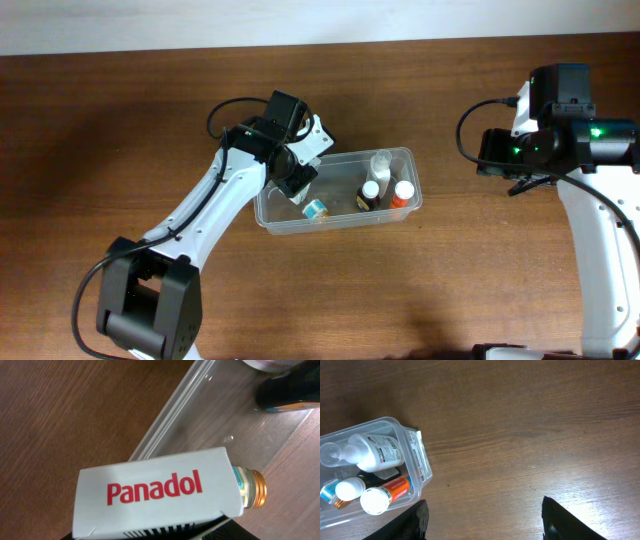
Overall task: Pack container
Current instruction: 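Lift the Panadol box with the left gripper and carry it over the container, then lower the Panadol box into the container's left side and open the left gripper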
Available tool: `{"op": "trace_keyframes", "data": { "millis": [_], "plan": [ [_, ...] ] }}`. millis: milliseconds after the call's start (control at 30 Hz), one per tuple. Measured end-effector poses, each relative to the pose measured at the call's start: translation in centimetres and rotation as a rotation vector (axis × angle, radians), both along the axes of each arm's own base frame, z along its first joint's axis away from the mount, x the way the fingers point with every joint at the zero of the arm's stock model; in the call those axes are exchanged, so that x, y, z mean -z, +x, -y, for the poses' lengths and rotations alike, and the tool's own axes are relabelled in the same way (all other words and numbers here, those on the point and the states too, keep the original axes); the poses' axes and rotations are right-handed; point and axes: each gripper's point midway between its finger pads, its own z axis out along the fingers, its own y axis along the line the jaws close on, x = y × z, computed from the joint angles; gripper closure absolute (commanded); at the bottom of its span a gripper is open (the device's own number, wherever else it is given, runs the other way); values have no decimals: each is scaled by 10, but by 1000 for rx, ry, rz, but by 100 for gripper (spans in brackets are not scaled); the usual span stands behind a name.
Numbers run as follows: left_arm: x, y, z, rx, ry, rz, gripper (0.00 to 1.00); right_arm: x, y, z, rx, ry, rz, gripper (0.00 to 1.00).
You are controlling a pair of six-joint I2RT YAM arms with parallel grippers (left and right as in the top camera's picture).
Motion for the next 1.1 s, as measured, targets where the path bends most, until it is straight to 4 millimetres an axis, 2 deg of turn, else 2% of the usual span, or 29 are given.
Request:
{"op": "trace_keyframes", "data": {
  "millis": [133, 267, 367, 467, 700, 800, 933, 1100],
  "plan": [
    [1, -2, -3, -3, 13, -9, 48, 0, 0, 0, 0, 0, 0, 35],
    [6, -10, -16, 2, 85, -36, 46, 0, 0, 0, 0, 0, 0, 35],
    [6, -9, -22, 0, 124, -24, 45, 0, 0, 0, 1, 0, 0, 35],
    [6, -8, -25, -1, 138, -18, 43, 0, 0, 0, 0, 0, 0, 35],
    [4, -1, -23, -2, 136, 11, 44, 0, 0, 0, 0, 0, 0, 35],
    [1, 6, -16, 1, 97, 42, 45, 0, 0, 0, 0, 0, 0, 35],
    [-8, 16, 9, 26, -33, 78, 45, 0, 0, 0, 0, 0, 0, 35],
    [-14, 10, 31, 74, -155, 47, 45, 0, 0, 0, 0, 0, 0, 35]
  ]
}}
